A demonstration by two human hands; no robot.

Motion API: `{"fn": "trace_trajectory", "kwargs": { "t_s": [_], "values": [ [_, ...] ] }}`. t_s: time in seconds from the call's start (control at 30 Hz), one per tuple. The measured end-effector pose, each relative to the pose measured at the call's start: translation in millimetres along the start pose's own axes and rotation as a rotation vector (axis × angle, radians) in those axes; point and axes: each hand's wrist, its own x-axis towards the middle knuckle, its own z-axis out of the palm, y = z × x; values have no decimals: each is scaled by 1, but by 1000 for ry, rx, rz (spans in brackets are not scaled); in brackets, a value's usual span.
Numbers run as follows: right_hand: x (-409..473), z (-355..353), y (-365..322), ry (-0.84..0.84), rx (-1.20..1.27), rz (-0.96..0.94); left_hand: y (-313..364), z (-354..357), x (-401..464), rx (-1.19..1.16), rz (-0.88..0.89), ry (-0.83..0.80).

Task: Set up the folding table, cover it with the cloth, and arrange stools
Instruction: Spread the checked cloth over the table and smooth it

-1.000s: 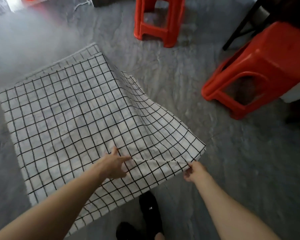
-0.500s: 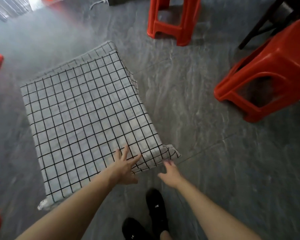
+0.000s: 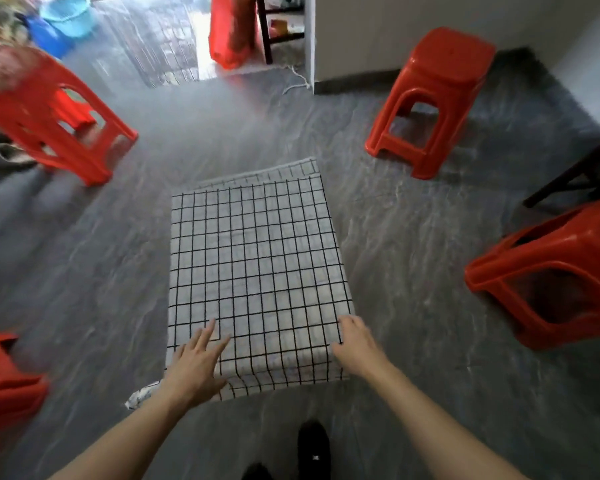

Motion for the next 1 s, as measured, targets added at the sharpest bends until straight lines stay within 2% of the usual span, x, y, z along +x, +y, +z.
{"fn": "trace_trajectory", "kwargs": {
  "t_s": [0.23, 0.5, 0.63, 1.0],
  "values": [
    [-61, -113, -102, 122, -129, -176, -35, -154, -77, -47, -68, 272],
    [-130, -166, -210, 266, -245, -382, -62, -284, -158, 13, -5, 461],
    [-144, -172, -253, 298, -297, -465, -68, -302, -187, -28, 31, 591],
    [-177, -118, -359, 351, -306, -563, -143, -287, -231, 30, 95, 607]
  ]
}}
